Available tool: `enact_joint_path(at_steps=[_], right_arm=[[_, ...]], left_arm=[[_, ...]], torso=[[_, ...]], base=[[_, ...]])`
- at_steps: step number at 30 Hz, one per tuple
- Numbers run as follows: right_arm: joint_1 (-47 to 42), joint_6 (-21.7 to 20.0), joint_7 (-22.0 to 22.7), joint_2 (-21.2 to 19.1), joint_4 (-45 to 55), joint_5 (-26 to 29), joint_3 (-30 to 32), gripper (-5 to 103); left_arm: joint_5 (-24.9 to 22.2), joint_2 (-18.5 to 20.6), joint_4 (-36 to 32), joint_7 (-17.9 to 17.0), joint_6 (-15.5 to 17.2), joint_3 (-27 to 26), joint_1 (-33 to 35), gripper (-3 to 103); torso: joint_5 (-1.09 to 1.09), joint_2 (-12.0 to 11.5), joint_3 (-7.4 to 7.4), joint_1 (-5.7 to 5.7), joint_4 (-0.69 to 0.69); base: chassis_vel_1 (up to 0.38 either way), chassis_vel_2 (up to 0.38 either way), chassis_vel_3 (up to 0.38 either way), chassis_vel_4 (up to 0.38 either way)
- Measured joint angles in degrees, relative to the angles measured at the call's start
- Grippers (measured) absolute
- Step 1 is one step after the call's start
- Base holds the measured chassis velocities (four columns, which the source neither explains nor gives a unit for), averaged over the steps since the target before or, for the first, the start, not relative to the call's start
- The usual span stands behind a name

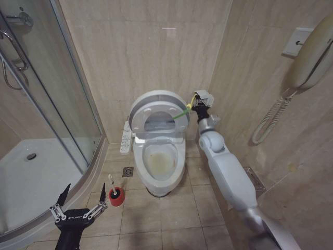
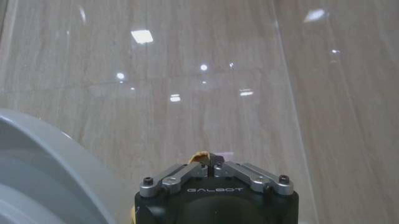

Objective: Open the toilet lid, clean the toilet bowl with a toilet brush, close the toilet lid, and flush.

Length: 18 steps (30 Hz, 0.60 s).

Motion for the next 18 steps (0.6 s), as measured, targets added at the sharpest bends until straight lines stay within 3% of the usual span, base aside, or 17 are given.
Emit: enact_joint_path(at_steps=[18], right_arm=[[15.94, 1.23, -1.76, 2.71, -16.45, -0.98, -3.34, 1]], left_arm=[[0.00, 0.00, 0.00, 0.00, 0.00, 0.00, 0.00, 100]], torso=[[0.00, 0.00, 0.00, 0.00, 0.00]], base=[[0.000, 0.000, 0.000, 0.000]])
